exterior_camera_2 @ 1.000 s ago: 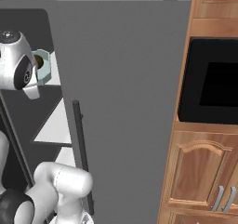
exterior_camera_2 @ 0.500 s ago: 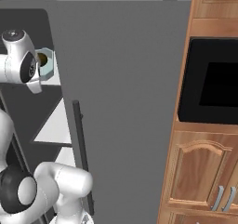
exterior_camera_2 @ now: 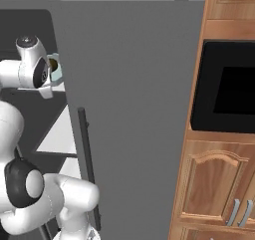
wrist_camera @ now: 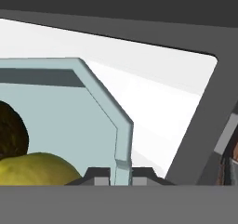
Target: Take the lemon and avocado out of the freezer and place them in the tupperware container on the counter. Then put the tupperware containing the vegetables back in the freezer.
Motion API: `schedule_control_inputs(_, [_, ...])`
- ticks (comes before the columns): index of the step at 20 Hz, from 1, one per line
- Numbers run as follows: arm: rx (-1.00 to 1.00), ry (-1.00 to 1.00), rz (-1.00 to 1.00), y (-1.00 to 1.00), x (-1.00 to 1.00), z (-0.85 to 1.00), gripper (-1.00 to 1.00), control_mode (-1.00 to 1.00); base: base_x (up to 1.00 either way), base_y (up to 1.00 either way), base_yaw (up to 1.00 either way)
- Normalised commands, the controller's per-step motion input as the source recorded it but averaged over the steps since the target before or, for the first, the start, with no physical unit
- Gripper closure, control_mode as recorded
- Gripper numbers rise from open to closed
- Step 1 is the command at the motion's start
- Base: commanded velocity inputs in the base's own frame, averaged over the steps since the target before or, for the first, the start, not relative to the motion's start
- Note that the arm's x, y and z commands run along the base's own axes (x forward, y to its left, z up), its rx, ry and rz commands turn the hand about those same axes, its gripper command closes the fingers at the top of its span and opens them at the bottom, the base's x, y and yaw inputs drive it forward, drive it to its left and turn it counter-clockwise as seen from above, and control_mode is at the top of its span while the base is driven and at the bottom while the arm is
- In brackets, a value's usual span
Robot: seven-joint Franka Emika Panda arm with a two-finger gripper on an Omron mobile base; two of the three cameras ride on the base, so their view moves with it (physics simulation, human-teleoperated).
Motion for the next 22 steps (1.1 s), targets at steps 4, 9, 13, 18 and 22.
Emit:
schedule_control_inputs(4, [0.0,0.0,-0.03,0.14,0.6,-0.22,1.0,-1.0,0.0,0.0,0.0])
schedule_control_inputs(9, [0.0,0.0,-0.05,0.16,0.57,-0.11,-1.0,-1.0,0.0,0.0,0.0])
schedule_control_inputs(13, [0.0,0.0,-0.04,0.18,0.15,-0.01,-1.0,-1.0,0.0,0.0,0.0])
schedule_control_inputs(18, [0.0,-0.1,-0.01,0.0,-0.16,0.09,-1.0,-1.0,0.0,0.0,0.0])
schedule_control_inputs(22, [0.0,-0.16,0.0,-0.14,-0.68,0.25,-1.0,-1.0,0.0,0.0,0.0])
